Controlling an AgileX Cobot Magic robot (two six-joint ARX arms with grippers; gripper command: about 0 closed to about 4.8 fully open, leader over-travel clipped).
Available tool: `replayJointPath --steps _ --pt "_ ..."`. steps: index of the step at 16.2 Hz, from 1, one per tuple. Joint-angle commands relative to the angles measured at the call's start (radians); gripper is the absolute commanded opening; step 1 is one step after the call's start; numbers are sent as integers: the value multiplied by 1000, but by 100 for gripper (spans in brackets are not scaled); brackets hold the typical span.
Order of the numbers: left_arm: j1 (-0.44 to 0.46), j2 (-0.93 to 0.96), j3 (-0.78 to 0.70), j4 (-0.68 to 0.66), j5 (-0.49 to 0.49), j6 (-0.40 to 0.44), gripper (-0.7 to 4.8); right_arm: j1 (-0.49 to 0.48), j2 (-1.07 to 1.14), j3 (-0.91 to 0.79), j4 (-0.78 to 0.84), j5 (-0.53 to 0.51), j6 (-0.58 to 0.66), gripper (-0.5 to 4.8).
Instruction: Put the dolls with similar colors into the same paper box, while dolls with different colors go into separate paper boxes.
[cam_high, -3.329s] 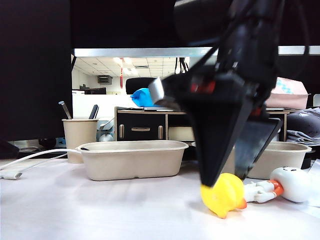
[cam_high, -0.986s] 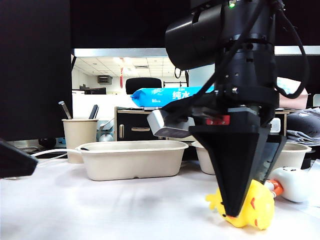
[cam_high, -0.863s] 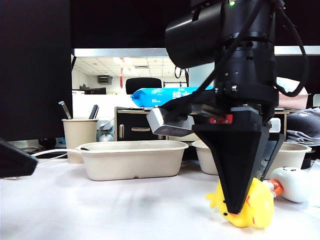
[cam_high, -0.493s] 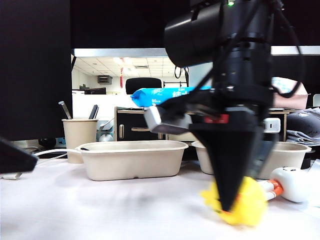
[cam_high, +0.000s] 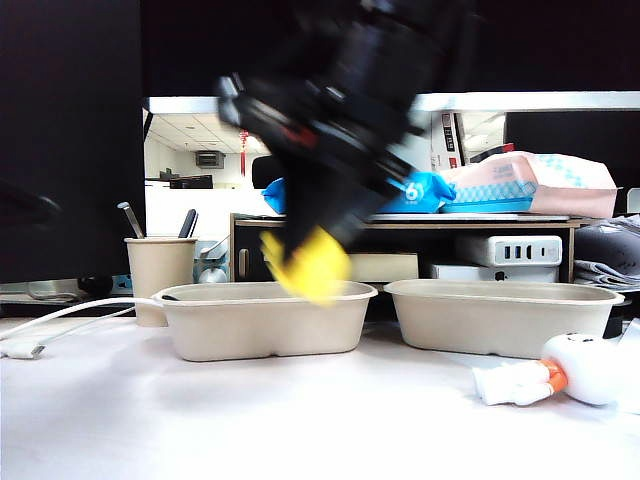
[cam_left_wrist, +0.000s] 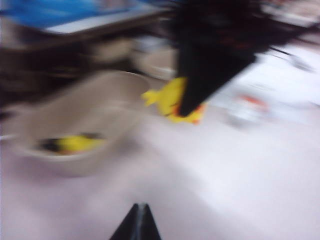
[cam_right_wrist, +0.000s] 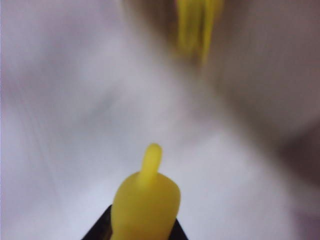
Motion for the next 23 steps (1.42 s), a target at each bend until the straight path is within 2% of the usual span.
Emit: replayJointPath --steps 1,4,6,8,9,10,12,14,16,18,22,23 --pt "146 -5 1 8 3 1 -5 -11 37 58 165 -5 0 117" --pt "238 -13 1 6 2 1 -5 -15 124 122 221 -5 -2 162" --pt "268 -34 1 6 2 1 -5 -16 192 163 239 9 -5 163" --pt "291 -44 1 3 3 1 -5 -16 233 175 271 76 -6 163" --pt "302 -44 1 0 3 1 -5 -19 234 174 285 131 -8 185" --pt "314 -44 1 0 3 1 -5 -21 234 174 301 163 -9 236" --pt "335 -44 1 0 3 1 -5 -38 231 175 309 155 -7 271" --pt "344 -44 1 0 4 1 -5 -45 231 175 275 154 -7 348" --pt "341 -44 1 0 3 1 -5 -42 223 175 249 152 -7 347" --pt "287 -35 1 0 0 1 -5 -39 167 175 192 152 -8 322" --pt "93 100 1 0 1 1 -5 -44 -25 174 -9 180 -27 315" --pt "29 164 1 0 1 1 -5 -45 -71 172 -105 208 -57 317"
